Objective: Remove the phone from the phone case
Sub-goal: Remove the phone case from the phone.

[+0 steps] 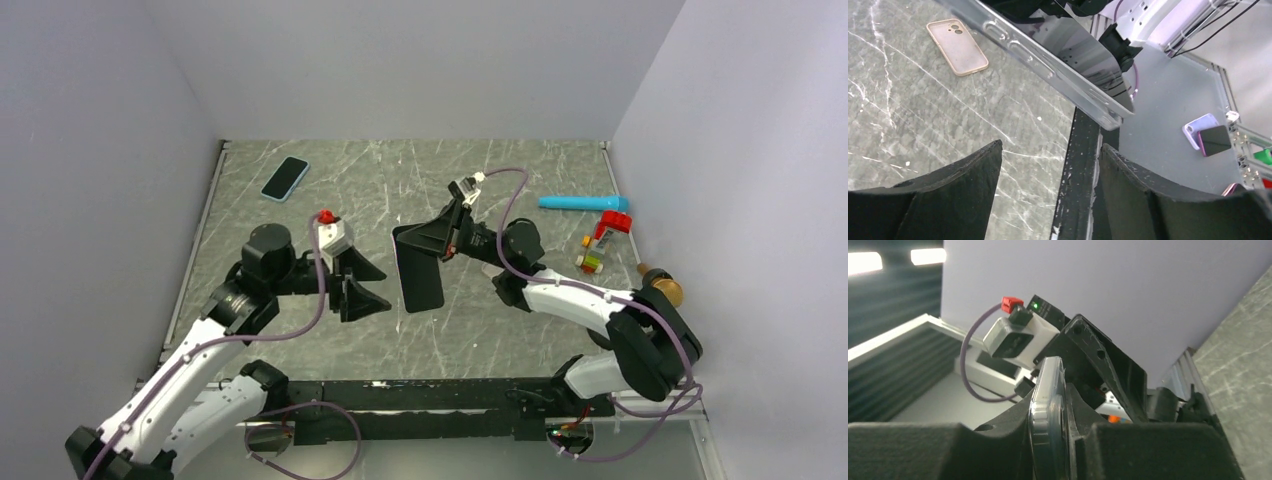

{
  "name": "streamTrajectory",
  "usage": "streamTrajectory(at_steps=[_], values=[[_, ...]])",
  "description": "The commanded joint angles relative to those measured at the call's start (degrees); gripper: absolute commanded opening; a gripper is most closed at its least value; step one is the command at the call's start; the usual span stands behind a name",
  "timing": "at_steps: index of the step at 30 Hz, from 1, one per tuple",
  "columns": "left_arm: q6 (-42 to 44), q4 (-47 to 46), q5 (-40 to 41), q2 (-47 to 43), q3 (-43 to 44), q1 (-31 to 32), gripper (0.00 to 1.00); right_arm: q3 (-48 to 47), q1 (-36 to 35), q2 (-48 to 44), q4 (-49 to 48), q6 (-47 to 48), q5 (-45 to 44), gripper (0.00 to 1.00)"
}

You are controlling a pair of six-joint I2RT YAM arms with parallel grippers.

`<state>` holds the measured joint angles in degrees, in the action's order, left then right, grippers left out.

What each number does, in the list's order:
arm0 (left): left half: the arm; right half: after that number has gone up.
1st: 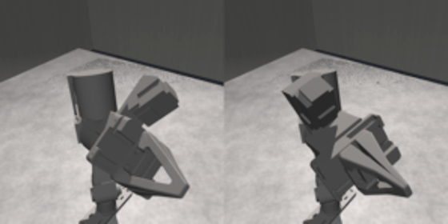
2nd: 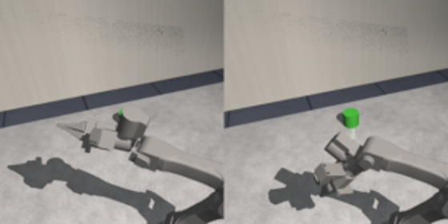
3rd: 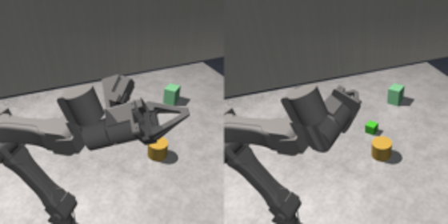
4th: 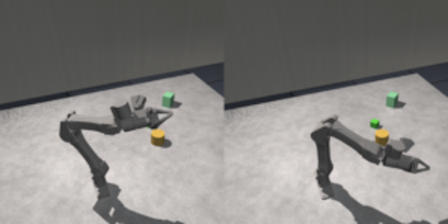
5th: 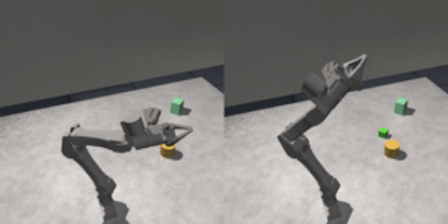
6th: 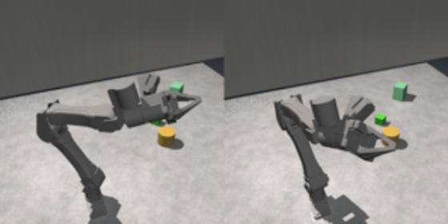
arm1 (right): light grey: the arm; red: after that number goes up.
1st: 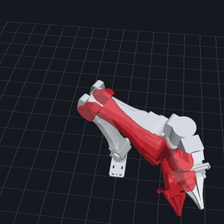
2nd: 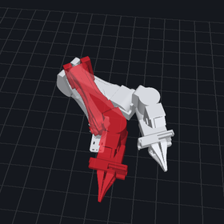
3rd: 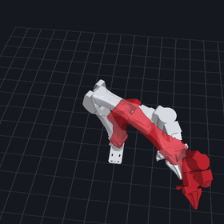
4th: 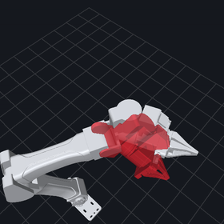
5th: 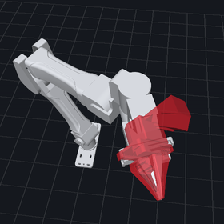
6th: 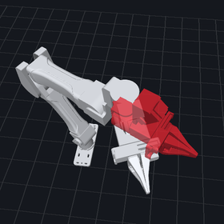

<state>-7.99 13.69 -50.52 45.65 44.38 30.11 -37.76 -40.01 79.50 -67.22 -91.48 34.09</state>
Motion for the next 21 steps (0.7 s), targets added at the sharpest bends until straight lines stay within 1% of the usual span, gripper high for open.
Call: streamTrajectory(at_steps=[1, 2, 4, 5, 6, 7, 9, 10, 12, 14, 16, 18, 21], values=[[-5.9, -0.1, -0.1, -5.2, -0.3, -0.9, 0.76, -5.0, 2.5, -4.1, 5.9, 7.5, 9.7, 0.00], [-6.5, 1.4, 0.5, -5.3, 1.0, -1.2, 0.75, -5.2, 3.0, -5.0, 8.8, 10.6, 9.9, 0.00], [-9.0, 3.7, 0.1, -4.0, 4.1, -2.6, 0.71, -6.6, 3.5, -6.8, 16.3, 17.5, 10.6, 0.00], [-10.9, 4.0, -0.2, -2.6, 5.7, -3.4, 0.69, -7.5, 3.5, -7.8, 21.3, 20.5, 10.7, 0.00], [-13.4, 3.8, -0.5, -1.2, 7.0, -4.3, 0.70, -8.3, 3.5, -8.4, 24.4, 23.0, 10.4, 0.00], [-16.0, 2.1, -1.1, 0.4, 7.7, -5.1, 0.74, -8.6, 3.5, -8.9, 25.9, 24.4, 10.2, 0.00], [-21.3, -3.1, -3.7, 3.5, 8.1, -5.9, 0.81, -8.8, 3.6, -9.5, 25.8, 24.6, 10.0, 0.00], [-23.0, -5.6, -4.5, 4.8, 8.0, -6.0, 0.83, -8.8, 3.6, -9.6, 25.4, 24.3, 9.8, 0.00], [-26.3, -10.5, -5.1, 6.7, 7.3, -6.0, 0.83, -8.8, 3.5, -9.4, 25.1, 23.9, 9.2, 0.00], [-31.4, -20.1, -6.5, 7.6, 4.6, -6.0, 0.79, -8.4, 3.3, -8.8, 23.7, 22.9, 8.8, 0.00], [-36.4, -27.2, -6.7, 8.2, 2.1, -5.9, 0.71, -7.3, 3.2, -8.3, 20.3, 20.8, 8.2, 0.00], [-40.4, -32.0, -6.0, 8.7, 0.0, -5.9, 0.61, -6.5, 3.0, -7.7, 17.3, 19.3, 7.7, 0.00], [-44.8, -38.9, -5.5, 9.5, -2.6, -5.7, 0.53, -6.9, 1.9, -6.7, 16.7, 19.4, 7.0, 0.00]])
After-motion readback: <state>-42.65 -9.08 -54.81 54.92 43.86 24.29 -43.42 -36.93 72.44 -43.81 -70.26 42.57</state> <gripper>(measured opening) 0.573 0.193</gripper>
